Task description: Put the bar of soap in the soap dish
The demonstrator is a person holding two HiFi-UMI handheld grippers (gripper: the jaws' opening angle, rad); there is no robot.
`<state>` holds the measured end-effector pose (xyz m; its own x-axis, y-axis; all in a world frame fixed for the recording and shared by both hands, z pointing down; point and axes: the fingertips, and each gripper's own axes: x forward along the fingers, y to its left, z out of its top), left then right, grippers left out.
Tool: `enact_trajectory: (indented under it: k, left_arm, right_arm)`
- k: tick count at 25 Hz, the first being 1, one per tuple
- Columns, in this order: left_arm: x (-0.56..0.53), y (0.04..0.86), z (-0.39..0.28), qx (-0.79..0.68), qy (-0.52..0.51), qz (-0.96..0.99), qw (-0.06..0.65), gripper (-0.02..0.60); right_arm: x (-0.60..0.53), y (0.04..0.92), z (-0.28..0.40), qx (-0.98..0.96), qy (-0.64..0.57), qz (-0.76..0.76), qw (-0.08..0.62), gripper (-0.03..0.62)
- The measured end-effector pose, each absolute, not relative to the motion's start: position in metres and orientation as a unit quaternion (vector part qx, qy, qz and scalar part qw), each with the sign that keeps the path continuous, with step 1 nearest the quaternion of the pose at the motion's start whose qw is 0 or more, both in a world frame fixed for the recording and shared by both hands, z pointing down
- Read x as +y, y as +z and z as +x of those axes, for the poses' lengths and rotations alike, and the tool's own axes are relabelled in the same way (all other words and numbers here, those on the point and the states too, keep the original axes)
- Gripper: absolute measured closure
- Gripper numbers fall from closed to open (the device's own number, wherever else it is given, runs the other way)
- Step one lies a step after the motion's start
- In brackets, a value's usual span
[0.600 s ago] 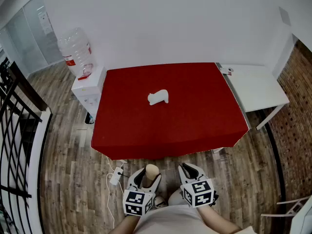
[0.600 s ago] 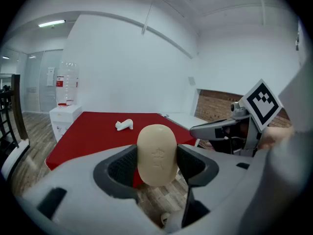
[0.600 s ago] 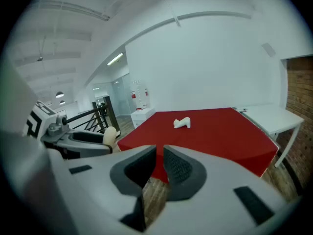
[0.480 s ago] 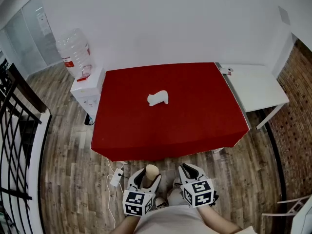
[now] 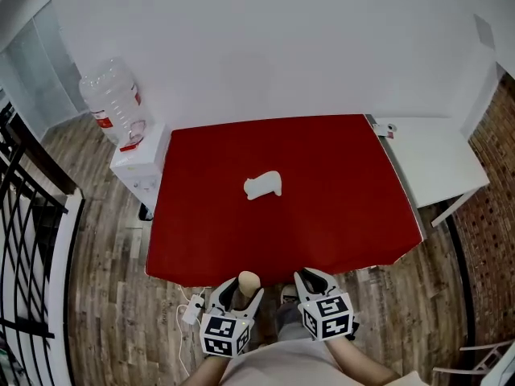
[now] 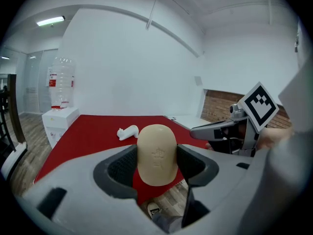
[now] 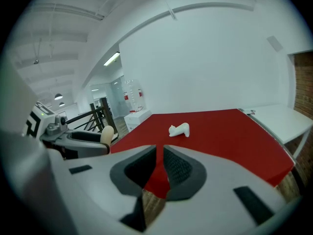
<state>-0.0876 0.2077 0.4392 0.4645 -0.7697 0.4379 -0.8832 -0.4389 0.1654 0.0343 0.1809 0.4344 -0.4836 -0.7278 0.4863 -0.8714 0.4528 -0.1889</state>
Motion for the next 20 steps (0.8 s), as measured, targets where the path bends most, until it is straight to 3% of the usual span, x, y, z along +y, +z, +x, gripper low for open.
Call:
enact_trajectory:
  k: [10,20]
  left_arm:
    - [0.062,0.423,-0.072,-0.521,0.143,0.822,0.178,0.322]
    - [0.001,0.422,-0.07,-0.511,0.148,0.826,0.186,0.322]
  right_arm:
    - [0.028,0.421,0.052,-0.852,0.198,0.45,0.179,0.549]
    - [-0.031,0.422,0.048,-0.847,0.218,0.451,0.177,0.549]
